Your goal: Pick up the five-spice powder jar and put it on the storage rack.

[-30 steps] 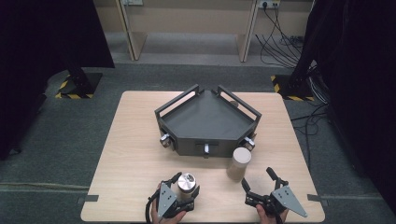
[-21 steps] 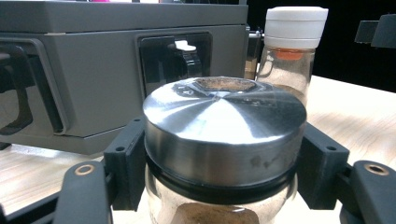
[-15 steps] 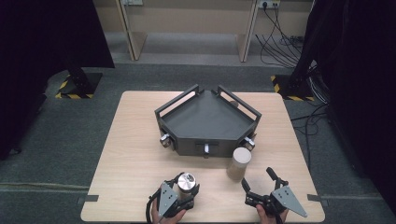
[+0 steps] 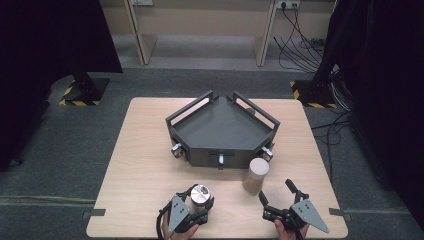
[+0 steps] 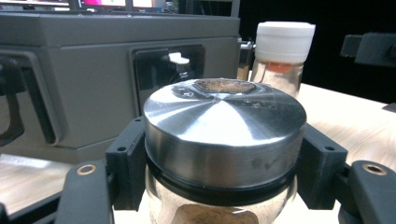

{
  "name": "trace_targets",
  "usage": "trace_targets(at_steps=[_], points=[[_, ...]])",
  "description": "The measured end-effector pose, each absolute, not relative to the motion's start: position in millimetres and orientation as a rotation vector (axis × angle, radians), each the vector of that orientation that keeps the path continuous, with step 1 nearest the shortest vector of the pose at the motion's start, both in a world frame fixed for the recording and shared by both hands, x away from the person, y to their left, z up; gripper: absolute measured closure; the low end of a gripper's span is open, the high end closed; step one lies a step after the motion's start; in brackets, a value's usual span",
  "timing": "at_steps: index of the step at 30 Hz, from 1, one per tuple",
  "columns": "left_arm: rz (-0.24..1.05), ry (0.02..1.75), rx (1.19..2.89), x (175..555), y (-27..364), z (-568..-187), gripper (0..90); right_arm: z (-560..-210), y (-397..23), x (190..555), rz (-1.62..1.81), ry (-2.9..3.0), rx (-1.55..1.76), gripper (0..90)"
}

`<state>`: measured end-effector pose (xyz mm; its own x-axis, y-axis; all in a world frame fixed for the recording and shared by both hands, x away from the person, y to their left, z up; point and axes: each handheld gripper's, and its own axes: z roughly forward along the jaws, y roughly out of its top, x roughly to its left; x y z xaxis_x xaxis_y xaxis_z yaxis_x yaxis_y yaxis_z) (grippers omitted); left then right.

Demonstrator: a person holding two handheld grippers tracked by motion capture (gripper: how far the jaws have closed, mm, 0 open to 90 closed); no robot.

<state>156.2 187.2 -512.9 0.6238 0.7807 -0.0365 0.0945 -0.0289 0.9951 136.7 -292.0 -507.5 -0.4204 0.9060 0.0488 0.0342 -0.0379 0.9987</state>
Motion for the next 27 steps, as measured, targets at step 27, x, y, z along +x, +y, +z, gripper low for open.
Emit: trace_targets(at_steps=[27], points=[[0.565,0.71,1.549,194,191,-444,31.2,-507,-292,137,1.554,1.528,1.018,0.7]])
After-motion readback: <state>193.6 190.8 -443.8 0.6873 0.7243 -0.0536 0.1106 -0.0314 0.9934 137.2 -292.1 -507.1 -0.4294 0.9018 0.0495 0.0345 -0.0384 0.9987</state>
